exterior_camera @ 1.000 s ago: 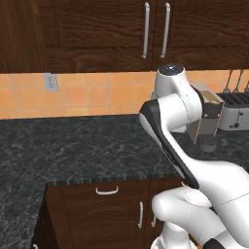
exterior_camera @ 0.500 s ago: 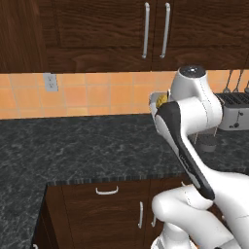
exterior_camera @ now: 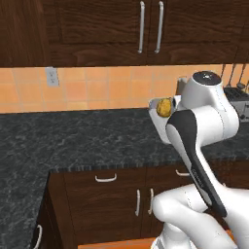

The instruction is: Take the meat container that has the chicken drumstick and place it on the second highest rack of the freezer. Then take the vegetable container that has the garlic and squash and place it on the highest rack of the freezer.

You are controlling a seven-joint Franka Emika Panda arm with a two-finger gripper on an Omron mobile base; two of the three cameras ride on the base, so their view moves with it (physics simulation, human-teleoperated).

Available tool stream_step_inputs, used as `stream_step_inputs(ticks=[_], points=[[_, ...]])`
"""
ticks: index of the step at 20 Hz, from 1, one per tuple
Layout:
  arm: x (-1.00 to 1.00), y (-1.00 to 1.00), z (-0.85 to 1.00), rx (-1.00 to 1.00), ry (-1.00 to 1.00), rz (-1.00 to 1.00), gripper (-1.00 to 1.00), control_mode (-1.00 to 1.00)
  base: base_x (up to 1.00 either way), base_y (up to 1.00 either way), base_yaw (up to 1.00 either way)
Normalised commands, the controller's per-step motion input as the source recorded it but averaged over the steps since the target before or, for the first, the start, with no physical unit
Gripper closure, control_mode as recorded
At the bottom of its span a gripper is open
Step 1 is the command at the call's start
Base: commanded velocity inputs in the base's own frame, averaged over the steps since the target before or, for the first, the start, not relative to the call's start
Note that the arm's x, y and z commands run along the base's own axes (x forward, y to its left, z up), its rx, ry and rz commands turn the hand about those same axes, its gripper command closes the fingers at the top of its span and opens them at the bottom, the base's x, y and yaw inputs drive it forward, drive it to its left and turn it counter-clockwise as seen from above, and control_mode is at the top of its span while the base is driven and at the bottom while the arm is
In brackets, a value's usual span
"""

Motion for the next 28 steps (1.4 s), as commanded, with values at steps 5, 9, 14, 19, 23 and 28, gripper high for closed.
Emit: stream_step_inputs(ticks=[5,9,14,19,23,28], points=[[0.00,0.00,0.00,0.00,0.00,0.00,1.00,1.00,-0.87,-0.45,-0.42],[0.00,0.00,0.00,0.00,0.00,0.00,1.00,1.00,-0.45,-0.56,-0.64],[0.00,0.00,0.00,0.00,0.00,0.00,1.00,1.00,-0.21,-0.40,-0.75],[0.00,0.00,0.00,0.00,0.00,0.00,1.00,1.00,0.00,-0.57,-0.77],[0.00,0.00,0.00,0.00,0.00,0.00,1.00,1.00,0.00,-0.68,-0.74],[0.00,0.00,0.00,0.00,0.00,0.00,1.00,1.00,0.00,-0.75,-0.69]])
